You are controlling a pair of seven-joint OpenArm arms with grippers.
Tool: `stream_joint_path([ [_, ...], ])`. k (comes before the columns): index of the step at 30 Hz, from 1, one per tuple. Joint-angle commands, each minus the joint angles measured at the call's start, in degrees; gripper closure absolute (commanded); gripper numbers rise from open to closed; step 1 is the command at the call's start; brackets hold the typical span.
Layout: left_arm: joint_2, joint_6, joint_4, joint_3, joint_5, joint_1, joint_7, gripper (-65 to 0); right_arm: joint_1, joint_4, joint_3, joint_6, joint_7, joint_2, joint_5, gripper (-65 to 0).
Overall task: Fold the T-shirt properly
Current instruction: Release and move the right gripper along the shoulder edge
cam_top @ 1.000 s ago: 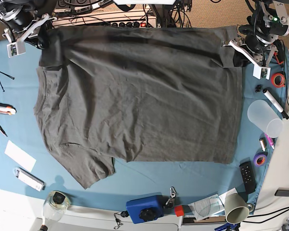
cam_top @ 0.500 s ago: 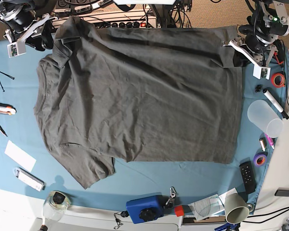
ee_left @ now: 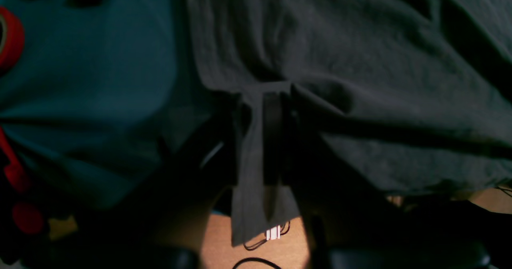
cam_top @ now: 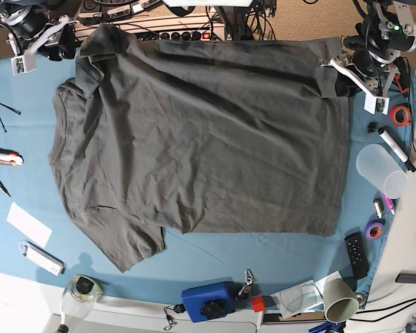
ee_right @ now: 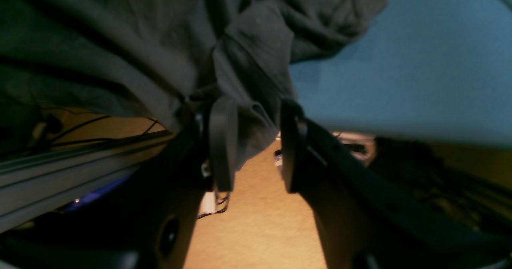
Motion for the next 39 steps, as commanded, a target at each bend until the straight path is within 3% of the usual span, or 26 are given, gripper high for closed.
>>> stream_joint_path([
  [1,-0.5,-0.1,1.1,-0.2,-0.7,0.2,-1.0,-9.9,-0.5,-0.2,0.5,0.1,1.0,0.7,0.5,-19.0],
  [8,-0.5,-0.1,1.1,-0.2,-0.8,0.2,-1.0,-9.9,-0.4,-2.8,0.5,0.1,1.0,0.7,0.2,-19.0],
  [11,-0.5,-0.1,1.1,-0.2,-2.0,0.1,-1.0,-9.9,0.0,-2.8,-0.2,0.1,2.2,1.1,-3.5,-19.0],
  [18,-0.5,-0.1,1.1,-0.2,-3.5,0.2,-1.0,-9.9,0.0,-2.8,-10.6,0.1,5.1,5.7,-12.4,-19.0],
  [24,-0.5,0.0,1.1,-0.2,-3.5,0.2,-1.0,-9.9,0.0,-2.9,-16.7,0.1,6.1,6.7,-20.2,-19.0],
  [30,-0.5,-0.1,1.1,-0.2,-3.5,0.2,-1.0,-9.9,0.0,-4.2,-17.2,0.1,8.0,7.2,-20.3,-19.0],
  [36,-0.4,-0.1,1.1,-0.2,-3.5,0.2,-1.1,-9.9,0.7,-15.0,-17.2,0.1,8.7,10.2,-19.8,-18.9],
  [39,-0.4,-0.1,1.1,-0.2,-3.5,0.0,-1.4,-9.9,0.7,-17.7,-17.2,0.1,7.1,11.6,-14.4,-18.6],
])
